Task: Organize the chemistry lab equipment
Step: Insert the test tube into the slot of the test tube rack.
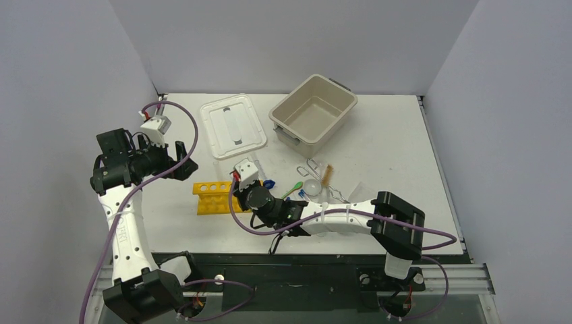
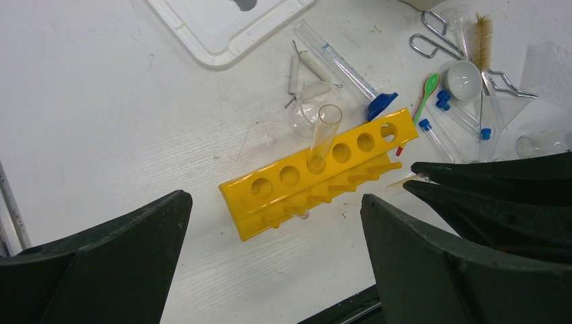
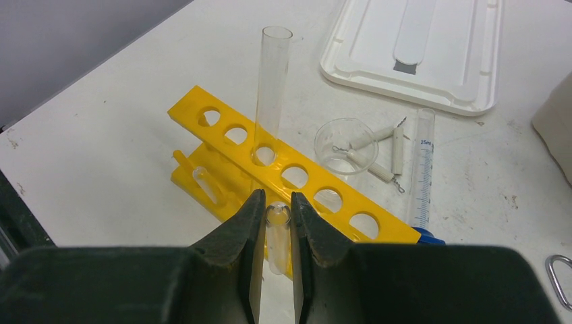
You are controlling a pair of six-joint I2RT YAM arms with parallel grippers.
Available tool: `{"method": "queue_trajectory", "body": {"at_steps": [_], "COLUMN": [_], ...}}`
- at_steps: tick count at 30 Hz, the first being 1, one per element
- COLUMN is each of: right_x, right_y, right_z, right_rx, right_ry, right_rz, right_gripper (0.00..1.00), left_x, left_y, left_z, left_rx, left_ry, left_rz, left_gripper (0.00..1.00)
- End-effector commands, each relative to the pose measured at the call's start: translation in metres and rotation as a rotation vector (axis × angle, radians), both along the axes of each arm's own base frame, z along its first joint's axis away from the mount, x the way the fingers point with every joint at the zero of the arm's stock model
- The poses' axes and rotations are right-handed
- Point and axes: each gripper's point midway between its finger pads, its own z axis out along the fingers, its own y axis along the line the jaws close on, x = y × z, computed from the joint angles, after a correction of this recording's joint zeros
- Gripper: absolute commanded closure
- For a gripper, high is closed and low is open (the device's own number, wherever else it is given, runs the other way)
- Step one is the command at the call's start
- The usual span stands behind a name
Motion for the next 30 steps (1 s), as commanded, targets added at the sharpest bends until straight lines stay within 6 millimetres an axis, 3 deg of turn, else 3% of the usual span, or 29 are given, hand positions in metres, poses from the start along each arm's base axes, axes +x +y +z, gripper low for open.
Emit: {"method": "queue_trajectory", "body": {"at_steps": [1,30], "right_x": [0.008,0.017], "right_y": [0.0,0.0], "right_z": [0.018,-0.012], "right_rx": [0.072,0.028], "right_ry": [-0.04,-0.04], "right_rz": [-0.044,-0.081], "right_gripper": [1.0,1.0], "left_x": [0.004,-0.001], "left_y": [0.003,0.004], "left_z": [0.012,0.012], "left_rx": [0.023,0.067], "left_ry": [-0.062,-0.071], "left_rz": [0.002,-0.021], "left_gripper": [0.03,0.03]}}
